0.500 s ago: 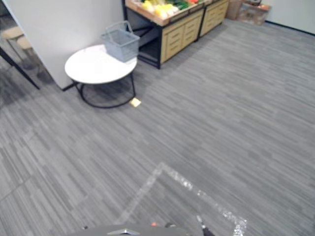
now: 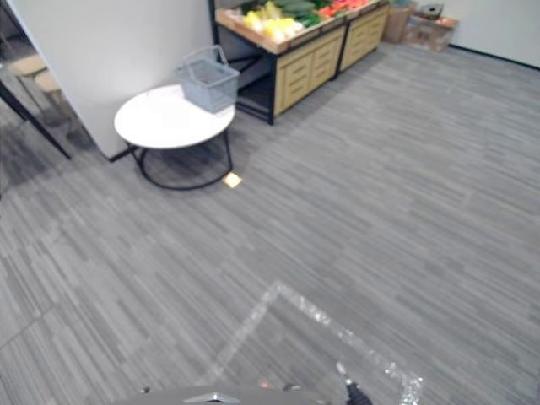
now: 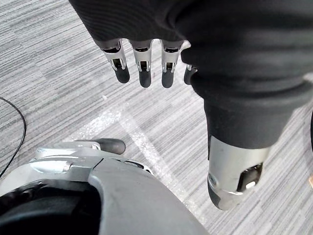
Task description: Pick vegetable in the basket
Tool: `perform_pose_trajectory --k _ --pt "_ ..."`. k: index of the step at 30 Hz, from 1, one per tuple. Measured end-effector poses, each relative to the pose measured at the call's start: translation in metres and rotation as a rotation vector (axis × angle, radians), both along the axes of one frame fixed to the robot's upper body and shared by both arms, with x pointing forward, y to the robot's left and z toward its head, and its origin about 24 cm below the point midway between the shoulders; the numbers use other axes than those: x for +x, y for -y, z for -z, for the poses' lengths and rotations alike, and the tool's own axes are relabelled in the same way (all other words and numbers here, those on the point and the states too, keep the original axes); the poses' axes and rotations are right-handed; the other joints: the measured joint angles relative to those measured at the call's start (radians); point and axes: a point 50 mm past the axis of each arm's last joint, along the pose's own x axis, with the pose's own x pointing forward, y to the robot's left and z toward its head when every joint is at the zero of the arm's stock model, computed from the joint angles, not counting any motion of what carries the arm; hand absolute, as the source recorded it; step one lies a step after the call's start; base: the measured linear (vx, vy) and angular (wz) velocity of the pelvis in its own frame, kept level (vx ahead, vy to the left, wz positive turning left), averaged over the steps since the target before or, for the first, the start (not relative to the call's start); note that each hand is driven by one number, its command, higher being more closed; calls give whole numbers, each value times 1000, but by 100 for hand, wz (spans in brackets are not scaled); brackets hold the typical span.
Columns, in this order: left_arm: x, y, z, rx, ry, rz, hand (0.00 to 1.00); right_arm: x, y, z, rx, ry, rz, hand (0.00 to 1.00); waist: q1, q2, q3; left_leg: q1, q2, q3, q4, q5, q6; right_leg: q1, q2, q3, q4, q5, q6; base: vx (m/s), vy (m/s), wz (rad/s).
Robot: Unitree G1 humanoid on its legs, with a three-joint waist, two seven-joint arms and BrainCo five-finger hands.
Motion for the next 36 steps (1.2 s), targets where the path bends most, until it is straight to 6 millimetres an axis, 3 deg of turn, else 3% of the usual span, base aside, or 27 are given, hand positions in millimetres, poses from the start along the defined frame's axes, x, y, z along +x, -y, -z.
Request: perform_pose_trajectory --k 31,35,36 --pt "4 -3 -1 14 10 -20 0 7 -1 -1 -14 13 -49 0 0 -9 8 17 5 48 -1 -11 -6 15 7 27 -22 8 -3 -4 -16 -3" --pt "9 -2 -1 19 22 -41 0 8 1 -1 -19 16 -50 0 0 1 11 -4 8 51 3 -12 -5 -18 8 28 -7 7 -4 21 -15 -3" --pt "13 -2 -1 23 29 -38 0 12 3 -2 -27 25 -53 0 0 3 14 -20 12 52 6 -10 -3 -53 8 28 38 -8 -20 45 -20 -6"
